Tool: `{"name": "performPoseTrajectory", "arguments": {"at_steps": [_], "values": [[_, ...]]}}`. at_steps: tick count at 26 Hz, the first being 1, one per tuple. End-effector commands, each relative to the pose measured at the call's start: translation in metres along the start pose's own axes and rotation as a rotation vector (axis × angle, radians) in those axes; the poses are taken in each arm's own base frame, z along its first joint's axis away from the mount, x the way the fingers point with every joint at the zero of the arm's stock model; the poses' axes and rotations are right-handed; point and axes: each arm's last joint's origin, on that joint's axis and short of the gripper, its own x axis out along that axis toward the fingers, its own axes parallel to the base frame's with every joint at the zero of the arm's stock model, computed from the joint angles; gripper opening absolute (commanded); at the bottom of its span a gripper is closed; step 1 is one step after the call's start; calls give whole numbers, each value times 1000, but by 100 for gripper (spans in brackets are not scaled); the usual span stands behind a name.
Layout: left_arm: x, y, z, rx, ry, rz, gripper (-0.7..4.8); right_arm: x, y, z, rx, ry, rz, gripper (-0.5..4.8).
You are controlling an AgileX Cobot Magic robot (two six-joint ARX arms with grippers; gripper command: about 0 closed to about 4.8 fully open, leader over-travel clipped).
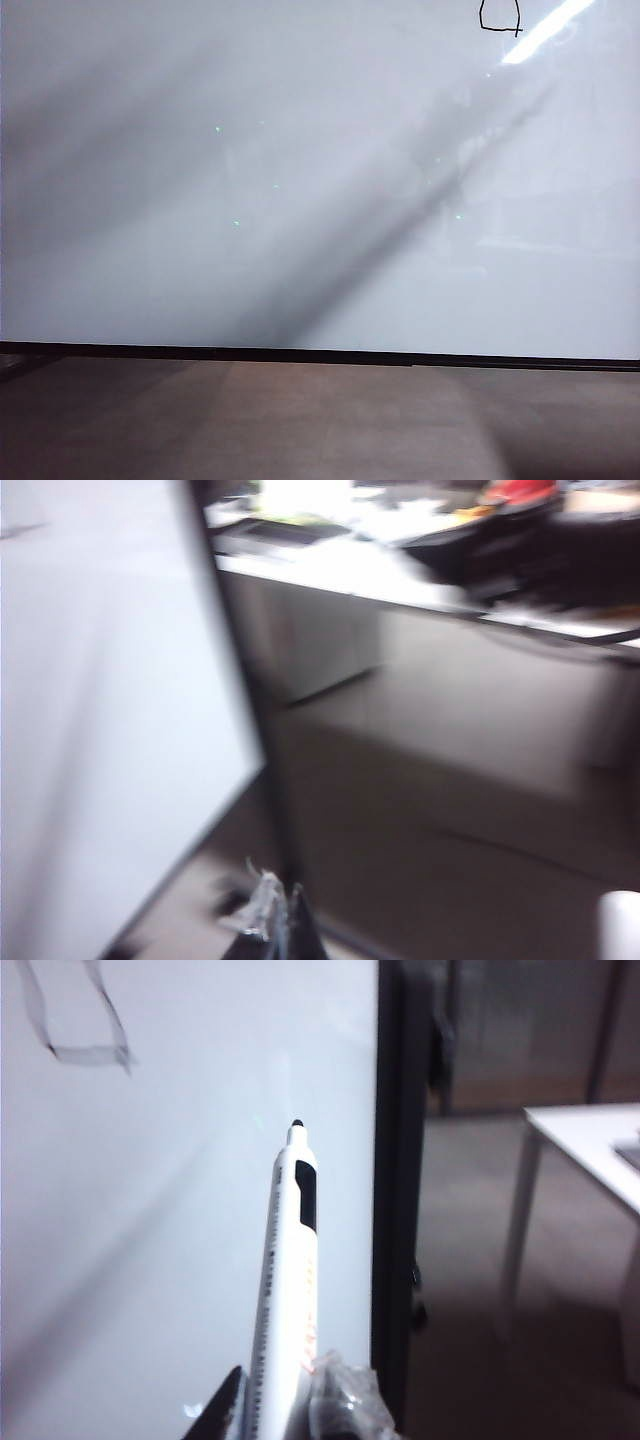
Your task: Reach to the right to find the marker pen, pick it up, and write the number 0 on the whiteboard.
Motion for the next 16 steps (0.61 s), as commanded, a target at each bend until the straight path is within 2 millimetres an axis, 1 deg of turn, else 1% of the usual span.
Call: {"name": "performPoseTrajectory", "arguments": {"at_steps": [1, 2, 3, 4, 6, 8, 10, 12, 14, 16], "values": [[-40, 2, 9, -1, -13, 248, -6, -24, 3, 9, 0, -63, 80, -2], [-64, 2, 10, -16, -55, 289, -6, -33, 3, 9, 0, -63, 88, -2], [-80, 2, 10, -40, -82, 314, -6, -41, 4, 8, 0, -55, 103, -2], [-106, 0, 7, -91, -124, 347, -6, -48, 4, 6, 0, -39, 107, -2], [-138, -7, -3, -122, -171, 383, -6, -56, 4, 2, 2, -12, 123, -2], [-162, -16, -18, -138, -210, 412, -6, -59, 5, -2, 12, 22, 157, -2], [-182, -26, -34, -149, -248, 439, -6, -58, 5, -6, 41, 46, 178, -2], [-198, -35, -54, -151, -283, 471, -6, -54, 6, -12, 60, 47, 181, -2], [-207, -43, -75, -165, -314, 476, -6, -49, 6, -20, 59, 43, 190, -2], [-209, -48, -95, -184, -346, 474, -6, -45, 6, -29, 63, 57, 197, -2]]}}
